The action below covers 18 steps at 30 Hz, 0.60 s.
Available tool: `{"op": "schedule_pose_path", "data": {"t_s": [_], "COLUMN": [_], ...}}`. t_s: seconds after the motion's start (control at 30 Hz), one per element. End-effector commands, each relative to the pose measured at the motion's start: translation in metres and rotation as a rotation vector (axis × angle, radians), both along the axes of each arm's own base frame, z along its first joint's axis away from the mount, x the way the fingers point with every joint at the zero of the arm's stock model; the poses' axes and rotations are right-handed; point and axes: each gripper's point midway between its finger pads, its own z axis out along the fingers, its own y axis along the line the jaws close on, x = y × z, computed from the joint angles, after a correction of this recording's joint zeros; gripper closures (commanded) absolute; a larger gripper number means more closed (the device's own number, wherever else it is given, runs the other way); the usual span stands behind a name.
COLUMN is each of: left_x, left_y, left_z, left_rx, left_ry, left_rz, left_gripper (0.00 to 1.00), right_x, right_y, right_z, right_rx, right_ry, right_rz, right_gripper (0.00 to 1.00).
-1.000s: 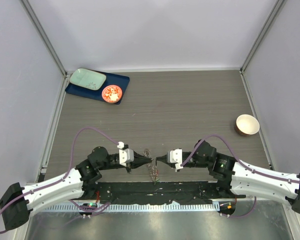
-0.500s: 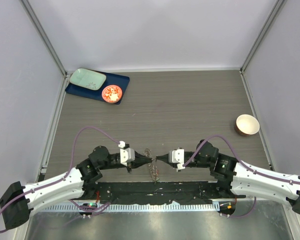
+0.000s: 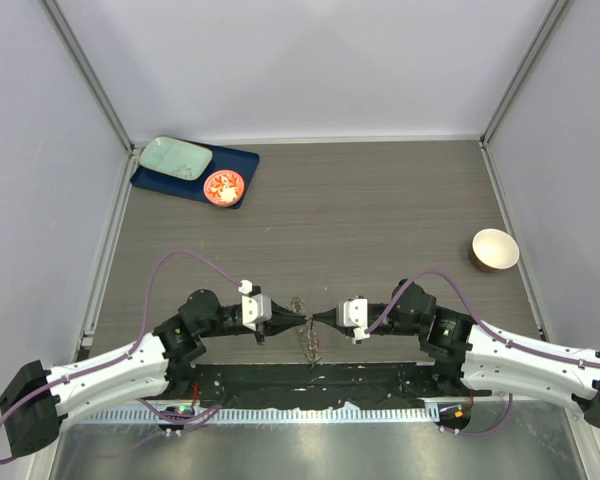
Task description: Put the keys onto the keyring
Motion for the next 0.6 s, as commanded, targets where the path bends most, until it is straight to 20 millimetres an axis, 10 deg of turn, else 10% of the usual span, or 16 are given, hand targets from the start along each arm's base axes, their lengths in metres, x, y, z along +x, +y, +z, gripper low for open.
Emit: {"op": "schedule_pose_path", "data": {"t_s": [0.0, 0.57], "left_x": [0.0, 0.002], "left_y": [-0.005, -0.005], "left_z": [0.044, 0.039], "left_rx": [-0.108, -0.092], "left_ry": [-0.079, -0.065], "left_rz": [-0.018, -0.008], "left_gripper": [1.0, 1.0], "right_x": [-0.005, -0.006], "right_y": [0.003, -0.005], "right_z": [0.021, 0.036], "right_rx": [0.058, 0.127], "right_ry": [-0.029, -0.046], "right_rz": [0.031, 0.005], "right_gripper": [0.99, 0.99]}}
